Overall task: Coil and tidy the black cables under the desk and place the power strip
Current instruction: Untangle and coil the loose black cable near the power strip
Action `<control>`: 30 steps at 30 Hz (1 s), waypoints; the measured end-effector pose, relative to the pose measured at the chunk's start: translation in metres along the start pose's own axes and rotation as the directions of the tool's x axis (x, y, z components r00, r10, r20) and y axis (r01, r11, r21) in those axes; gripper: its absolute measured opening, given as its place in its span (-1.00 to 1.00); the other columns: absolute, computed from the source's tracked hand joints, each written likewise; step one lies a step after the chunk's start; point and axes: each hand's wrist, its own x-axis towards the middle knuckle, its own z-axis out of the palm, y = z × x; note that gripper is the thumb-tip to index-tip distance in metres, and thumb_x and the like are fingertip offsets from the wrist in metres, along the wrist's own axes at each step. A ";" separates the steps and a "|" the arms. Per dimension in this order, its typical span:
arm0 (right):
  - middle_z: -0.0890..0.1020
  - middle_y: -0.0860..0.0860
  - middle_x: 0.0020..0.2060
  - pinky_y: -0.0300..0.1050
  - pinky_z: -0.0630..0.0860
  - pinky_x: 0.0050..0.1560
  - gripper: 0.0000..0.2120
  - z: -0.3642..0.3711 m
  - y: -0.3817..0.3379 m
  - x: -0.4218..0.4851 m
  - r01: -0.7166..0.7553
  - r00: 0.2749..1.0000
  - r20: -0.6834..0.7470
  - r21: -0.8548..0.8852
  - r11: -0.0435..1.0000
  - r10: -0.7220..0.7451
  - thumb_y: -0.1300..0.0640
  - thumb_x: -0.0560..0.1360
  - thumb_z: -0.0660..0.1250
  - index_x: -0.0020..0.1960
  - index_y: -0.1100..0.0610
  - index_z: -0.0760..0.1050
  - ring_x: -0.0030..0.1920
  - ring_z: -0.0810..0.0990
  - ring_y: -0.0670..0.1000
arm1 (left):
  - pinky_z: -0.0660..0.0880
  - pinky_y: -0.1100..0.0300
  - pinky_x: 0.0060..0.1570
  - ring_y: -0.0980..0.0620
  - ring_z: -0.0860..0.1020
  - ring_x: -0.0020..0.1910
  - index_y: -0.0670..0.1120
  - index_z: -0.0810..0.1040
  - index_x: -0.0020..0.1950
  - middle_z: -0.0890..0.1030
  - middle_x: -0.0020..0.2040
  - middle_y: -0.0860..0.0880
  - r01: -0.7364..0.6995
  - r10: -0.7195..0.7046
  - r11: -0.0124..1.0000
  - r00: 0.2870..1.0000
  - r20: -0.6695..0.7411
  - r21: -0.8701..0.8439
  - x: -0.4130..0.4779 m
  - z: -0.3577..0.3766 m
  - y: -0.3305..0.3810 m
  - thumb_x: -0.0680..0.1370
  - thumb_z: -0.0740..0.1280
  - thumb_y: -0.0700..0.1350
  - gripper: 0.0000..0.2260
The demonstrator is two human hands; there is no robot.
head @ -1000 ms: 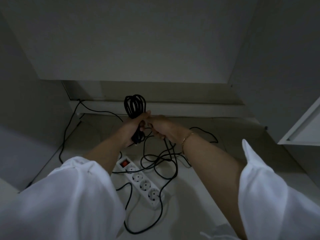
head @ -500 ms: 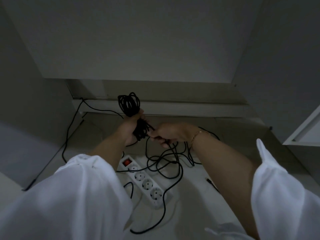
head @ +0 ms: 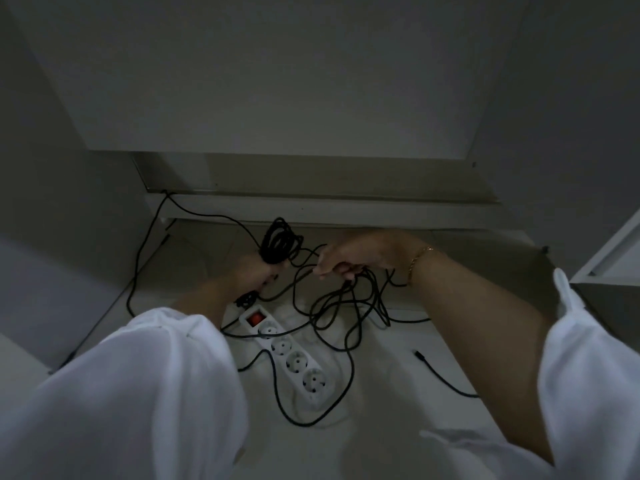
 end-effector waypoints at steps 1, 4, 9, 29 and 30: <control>0.32 -0.06 -0.50 -0.26 0.29 -0.29 -0.80 0.000 -0.001 -0.001 0.025 1.000 0.017 0.055 0.998 -0.026 0.11 0.56 0.24 -0.24 0.09 0.46 -0.47 0.33 -0.13 | 0.34 0.25 -0.33 -0.03 0.50 -0.20 -0.18 0.52 0.05 0.51 -0.15 -0.10 -0.012 0.016 0.988 1.000 -0.026 0.152 0.000 0.002 -0.001 0.56 0.31 -0.03 -0.78; 0.35 -0.03 -0.47 -0.32 0.41 -0.24 -0.85 0.001 -0.008 -0.003 0.072 0.995 0.057 0.151 0.986 -0.082 0.12 0.56 0.24 -0.17 0.11 0.49 -0.43 0.40 -0.11 | 0.30 0.28 -0.42 0.04 0.46 -0.30 -0.19 0.52 0.09 0.57 -0.13 -0.20 -0.053 0.060 0.988 0.997 -0.047 0.142 0.003 0.007 0.004 0.58 0.28 -0.04 -0.77; 0.31 -0.10 -0.55 -0.28 0.20 -0.39 -0.80 0.007 -0.009 0.004 0.056 0.996 0.077 -0.059 0.997 -0.051 0.07 0.55 0.25 -0.24 0.04 0.53 -0.50 0.26 -0.13 | 0.36 0.28 -0.46 0.16 0.35 -0.68 -0.12 0.35 -0.32 0.36 -0.58 0.03 -0.045 0.027 0.936 0.998 -0.056 -0.350 0.008 0.004 0.010 0.59 0.24 -0.18 -0.73; 0.52 -0.08 -0.29 -0.38 0.34 -0.38 -0.69 0.000 0.013 0.010 0.165 0.877 -0.479 0.218 0.962 -0.042 0.03 0.52 0.32 0.14 0.23 0.56 -0.33 0.41 -0.17 | 0.23 0.34 -0.57 0.18 0.23 -0.64 -0.02 0.50 -0.06 0.48 -0.51 0.05 0.057 0.094 0.842 0.964 0.249 -0.536 -0.004 0.020 0.034 0.63 0.13 -0.01 -0.81; 0.47 -0.07 -0.34 -0.38 0.31 -0.41 -0.71 0.001 0.011 0.010 0.164 0.891 -0.453 0.238 0.957 -0.040 0.04 0.52 0.31 0.13 0.22 0.56 -0.38 0.38 -0.16 | 0.21 0.35 -0.59 0.18 0.21 -0.65 0.00 0.51 -0.06 0.42 -0.53 0.06 0.043 0.095 0.826 0.972 0.213 -0.563 -0.002 0.019 0.033 0.63 0.14 -0.01 -0.80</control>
